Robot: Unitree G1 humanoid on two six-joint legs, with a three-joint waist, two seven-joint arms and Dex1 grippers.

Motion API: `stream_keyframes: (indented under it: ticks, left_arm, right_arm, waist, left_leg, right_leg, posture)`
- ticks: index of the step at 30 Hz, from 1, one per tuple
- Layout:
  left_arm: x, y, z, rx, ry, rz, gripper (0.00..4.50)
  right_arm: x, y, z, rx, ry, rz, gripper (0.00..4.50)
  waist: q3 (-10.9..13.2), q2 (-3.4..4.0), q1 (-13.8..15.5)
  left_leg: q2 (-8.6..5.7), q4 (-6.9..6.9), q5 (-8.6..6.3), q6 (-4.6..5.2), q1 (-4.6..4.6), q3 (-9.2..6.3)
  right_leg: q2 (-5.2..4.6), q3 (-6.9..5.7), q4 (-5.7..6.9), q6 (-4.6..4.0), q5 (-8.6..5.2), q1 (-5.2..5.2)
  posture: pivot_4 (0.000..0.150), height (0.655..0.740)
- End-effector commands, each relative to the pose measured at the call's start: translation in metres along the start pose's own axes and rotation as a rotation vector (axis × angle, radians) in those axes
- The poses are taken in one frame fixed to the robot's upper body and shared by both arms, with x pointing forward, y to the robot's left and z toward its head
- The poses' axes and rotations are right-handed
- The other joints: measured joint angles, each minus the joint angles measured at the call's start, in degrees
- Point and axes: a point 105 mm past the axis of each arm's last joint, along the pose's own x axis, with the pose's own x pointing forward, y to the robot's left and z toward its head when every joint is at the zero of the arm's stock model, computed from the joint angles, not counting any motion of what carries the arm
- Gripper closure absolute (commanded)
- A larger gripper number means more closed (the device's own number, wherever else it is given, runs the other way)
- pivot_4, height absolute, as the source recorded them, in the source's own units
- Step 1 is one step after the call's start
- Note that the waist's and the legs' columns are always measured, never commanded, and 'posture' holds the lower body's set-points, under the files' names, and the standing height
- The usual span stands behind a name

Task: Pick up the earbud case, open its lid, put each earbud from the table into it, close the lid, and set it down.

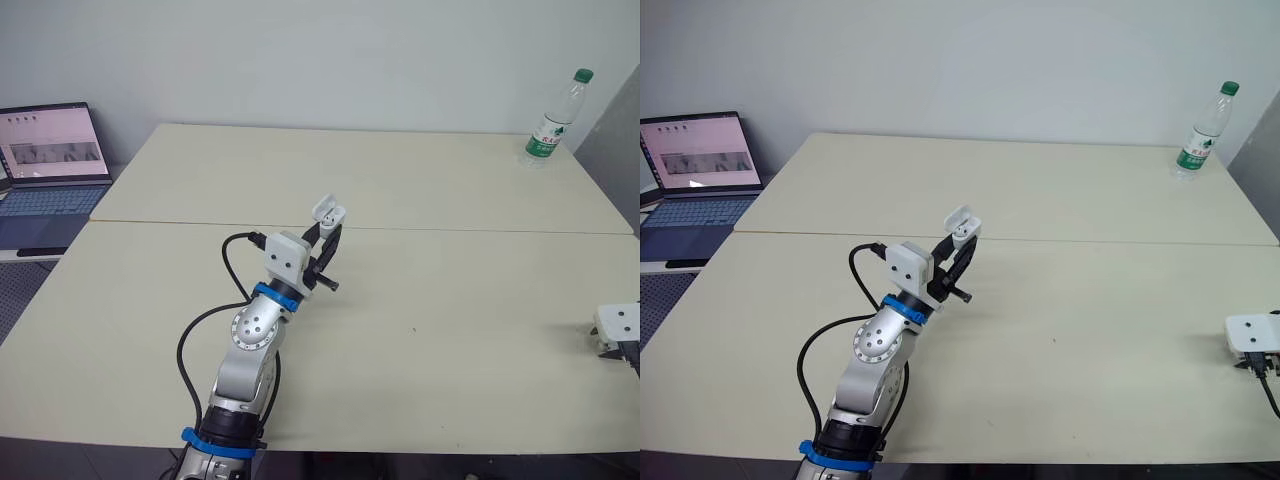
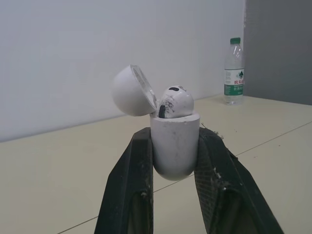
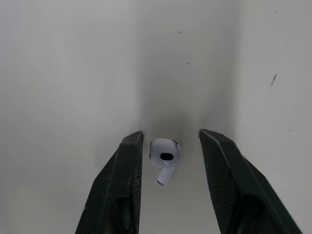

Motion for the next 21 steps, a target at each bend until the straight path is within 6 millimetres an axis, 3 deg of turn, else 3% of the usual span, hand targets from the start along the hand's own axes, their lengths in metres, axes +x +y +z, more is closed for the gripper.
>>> stream_keyframes:
  ticks: [1, 21]
  left_arm:
    - [0.003, 0.0, 0.015, 0.012, -0.057, -0.002, 3.75]
    - [0.002, 0.0, 0.016, 0.014, -0.058, 0.0, 3.75]
  right_arm:
    - [0.004, 0.004, -0.001, -0.005, 0.008, 0.029, 2.72]
    - [0.001, 0.01, -0.014, -0.02, 0.094, 0.071, 2.72]
  waist:
    - [0.0, 0.0, 0.0]
    - [0.0, -0.07, 0.0]
  left_leg:
    - [0.0, 0.0, 0.0, 0.0, 0.0, 0.02]
    - [-0.03, 0.01, -0.04, 0.07, 0.3, 0.05]
  right_leg:
    - [0.0, 0.02, 0.0, 0.02, 0.01, 0.0]
    - [-0.05, 0.03, -0.11, 0.04, 0.03, 0.34]
  posture:
    - [0.15, 0.74]
    - [0.15, 0.74]
